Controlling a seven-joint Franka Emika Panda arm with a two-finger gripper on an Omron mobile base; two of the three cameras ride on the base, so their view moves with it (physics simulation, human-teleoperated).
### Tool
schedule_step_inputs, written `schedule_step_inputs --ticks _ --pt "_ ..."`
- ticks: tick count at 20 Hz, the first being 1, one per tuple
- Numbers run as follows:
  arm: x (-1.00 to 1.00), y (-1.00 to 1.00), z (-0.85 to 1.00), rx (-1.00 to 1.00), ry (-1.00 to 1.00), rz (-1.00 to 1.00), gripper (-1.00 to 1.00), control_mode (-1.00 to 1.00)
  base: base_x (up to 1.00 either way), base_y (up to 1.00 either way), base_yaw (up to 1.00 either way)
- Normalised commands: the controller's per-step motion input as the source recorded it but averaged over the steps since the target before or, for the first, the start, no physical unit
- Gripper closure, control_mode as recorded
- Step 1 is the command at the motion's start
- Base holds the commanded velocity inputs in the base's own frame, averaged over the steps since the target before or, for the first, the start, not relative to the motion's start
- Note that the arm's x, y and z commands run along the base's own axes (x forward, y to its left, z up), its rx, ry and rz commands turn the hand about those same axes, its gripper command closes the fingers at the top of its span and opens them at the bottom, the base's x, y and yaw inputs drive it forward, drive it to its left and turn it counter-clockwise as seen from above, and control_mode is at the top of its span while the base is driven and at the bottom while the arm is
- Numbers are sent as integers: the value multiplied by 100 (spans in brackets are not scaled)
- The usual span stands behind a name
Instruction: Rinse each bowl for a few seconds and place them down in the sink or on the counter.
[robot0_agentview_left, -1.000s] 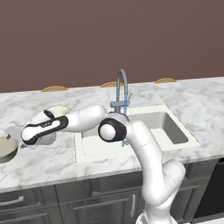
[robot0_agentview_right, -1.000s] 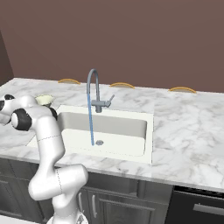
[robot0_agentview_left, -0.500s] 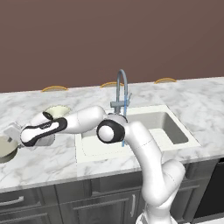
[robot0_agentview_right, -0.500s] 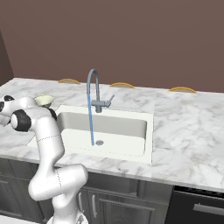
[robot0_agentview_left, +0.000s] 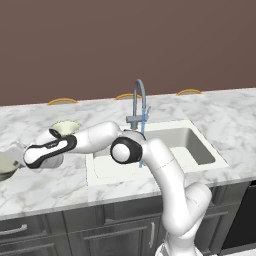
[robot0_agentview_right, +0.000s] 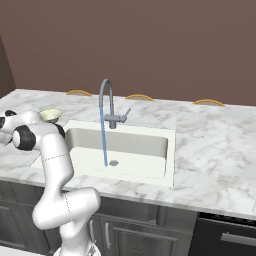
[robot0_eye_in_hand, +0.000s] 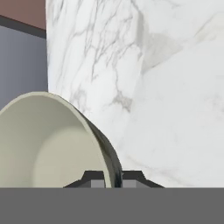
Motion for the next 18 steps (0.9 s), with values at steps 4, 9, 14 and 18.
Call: schedule_step_inputs --ticks 4,9,14,18 --pt "0 -6 -12 0 0 0 100 -100 0 0 0" --pt "-9 -17 13 0 0 0 100 -100 0 0 0" --pt "-14 -23 55 0 0 0 100 -100 0 0 0" --pt "-18 -29 65 0 0 0 100 -100 0 0 0"
